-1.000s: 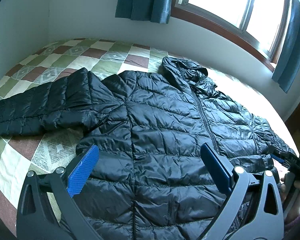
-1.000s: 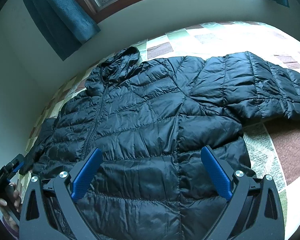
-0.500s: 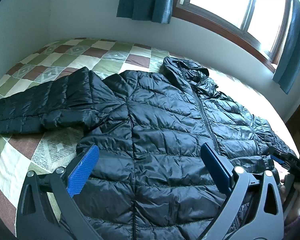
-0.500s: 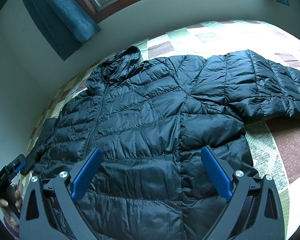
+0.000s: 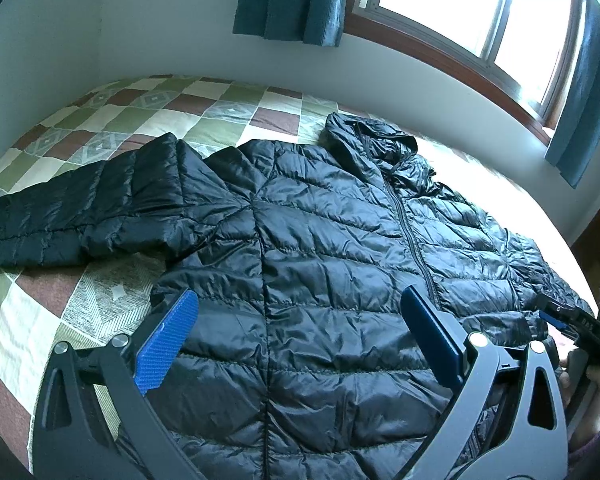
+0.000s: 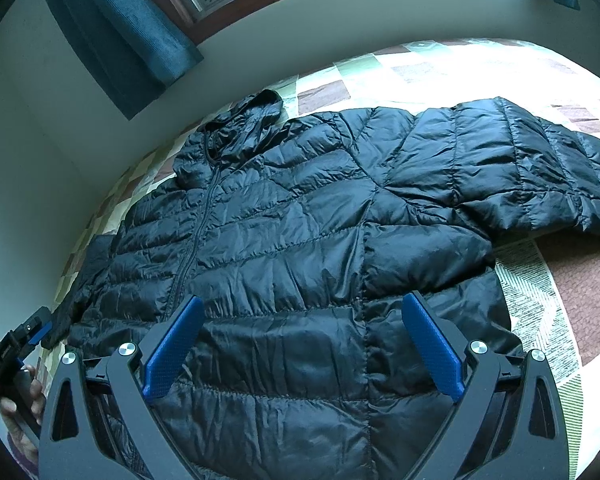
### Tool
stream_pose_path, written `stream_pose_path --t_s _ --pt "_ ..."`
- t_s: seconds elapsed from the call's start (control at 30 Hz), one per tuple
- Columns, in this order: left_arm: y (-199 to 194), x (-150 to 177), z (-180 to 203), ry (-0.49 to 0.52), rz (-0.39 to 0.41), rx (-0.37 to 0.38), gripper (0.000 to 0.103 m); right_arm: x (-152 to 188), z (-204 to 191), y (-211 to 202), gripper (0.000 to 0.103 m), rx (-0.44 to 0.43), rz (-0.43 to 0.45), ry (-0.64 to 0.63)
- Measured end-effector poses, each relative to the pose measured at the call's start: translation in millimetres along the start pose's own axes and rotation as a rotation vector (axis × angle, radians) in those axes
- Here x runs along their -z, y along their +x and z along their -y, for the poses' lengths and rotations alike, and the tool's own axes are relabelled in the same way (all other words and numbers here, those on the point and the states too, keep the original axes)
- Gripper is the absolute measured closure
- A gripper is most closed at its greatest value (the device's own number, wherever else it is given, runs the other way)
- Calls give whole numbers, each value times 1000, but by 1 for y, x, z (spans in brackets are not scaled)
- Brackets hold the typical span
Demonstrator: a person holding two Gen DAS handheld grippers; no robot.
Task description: Fold large clothes
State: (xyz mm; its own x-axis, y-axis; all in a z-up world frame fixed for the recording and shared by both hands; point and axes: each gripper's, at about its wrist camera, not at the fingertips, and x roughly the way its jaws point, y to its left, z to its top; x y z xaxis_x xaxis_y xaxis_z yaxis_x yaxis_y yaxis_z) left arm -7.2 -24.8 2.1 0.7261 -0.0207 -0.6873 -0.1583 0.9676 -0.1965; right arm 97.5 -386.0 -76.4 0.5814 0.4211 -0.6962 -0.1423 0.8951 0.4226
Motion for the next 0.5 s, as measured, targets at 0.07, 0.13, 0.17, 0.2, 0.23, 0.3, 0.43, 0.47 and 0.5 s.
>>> stream_pose_path --t_s 0.07,0.13,0.17,0.2,0.23,0.3,0.43,0.47,0.5 --pt "0 0 0 0 -1 1 2 0 1 2 5 0 -4 1" --pt "0 0 0 0 -1 1 2 0 3 3 5 -2 -8 3" --pt "0 0 0 0 -1 2 2 0 2 4 5 -2 -10 4" --pt "0 0 0 0 -2 2 2 0 3 4 5 -3 -11 4" --pt "0 0 0 1 -2 2 2 1 4 5 5 -4 -12 4" --pt "0 0 0 1 -1 1 2 1 4 5 5 -4 -13 4" --pt "0 1 0 0 0 1 2 1 5 6 5 -6 -14 6" --pt "0 1 0 0 -1 0 2 1 5 6 5 -6 -14 6" --pt "1 1 -1 -1 -2 -1 2 1 5 7 5 -6 -14 6"
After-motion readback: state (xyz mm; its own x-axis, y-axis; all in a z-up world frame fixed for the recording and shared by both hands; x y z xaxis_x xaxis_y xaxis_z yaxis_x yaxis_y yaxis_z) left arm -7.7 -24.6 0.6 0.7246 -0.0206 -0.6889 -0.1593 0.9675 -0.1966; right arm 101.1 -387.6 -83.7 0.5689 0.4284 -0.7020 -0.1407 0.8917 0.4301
